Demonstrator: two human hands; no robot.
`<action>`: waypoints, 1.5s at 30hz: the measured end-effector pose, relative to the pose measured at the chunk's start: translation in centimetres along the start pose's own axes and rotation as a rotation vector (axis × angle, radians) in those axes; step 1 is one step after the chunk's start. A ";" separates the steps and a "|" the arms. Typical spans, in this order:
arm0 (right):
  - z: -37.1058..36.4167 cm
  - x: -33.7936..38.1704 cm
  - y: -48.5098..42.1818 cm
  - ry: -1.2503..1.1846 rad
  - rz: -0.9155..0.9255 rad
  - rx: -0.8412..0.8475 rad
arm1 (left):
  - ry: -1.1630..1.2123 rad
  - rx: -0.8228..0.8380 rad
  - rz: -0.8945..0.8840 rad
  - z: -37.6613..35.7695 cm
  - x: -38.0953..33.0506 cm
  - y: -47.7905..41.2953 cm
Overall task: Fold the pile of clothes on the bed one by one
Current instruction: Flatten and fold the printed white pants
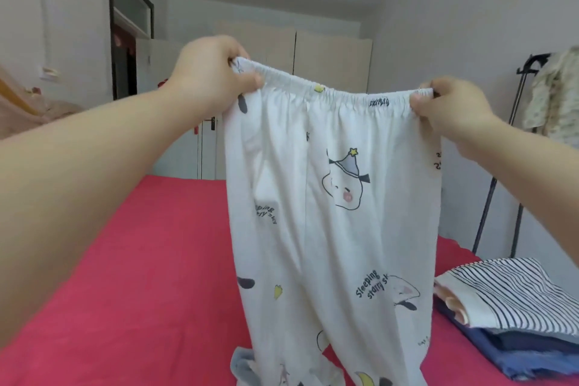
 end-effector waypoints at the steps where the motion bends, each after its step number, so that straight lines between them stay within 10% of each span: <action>1: 0.0 -0.2 0.1 -0.024 -0.013 0.008 | -0.001 0.037 0.024 -0.3 0.1 0.2; 12: -0.4 2.0 1.8 -0.126 0.226 0.193 | -0.029 0.135 0.153 -0.4 2.5 1.7; 23: -3.2 1.7 2.5 0.760 0.503 0.300 | -0.351 0.396 0.067 -4.1 3.9 2.9; 29: 0.8 1.0 -0.1 0.592 0.280 -0.105 | -0.050 0.225 0.102 -4.1 1.7 2.7; 38: -4.1 -9.3 1.0 0.439 -0.149 0.182 | 0.249 0.342 0.299 -12.1 1.6 5.8; 45: 2.2 -14.1 -2.6 0.147 -0.283 -0.189 | 0.632 0.352 0.357 -18.4 -2.9 5.9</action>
Point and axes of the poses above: each hand's wrist, its own y-axis away from the middle knuckle, its own z-axis out of the back of the hand, x = y × z, the point moved 9 cm from there along -y, towards the middle knuckle, and after that the axes turned 9 degrees about y, right-handed, at the moved point
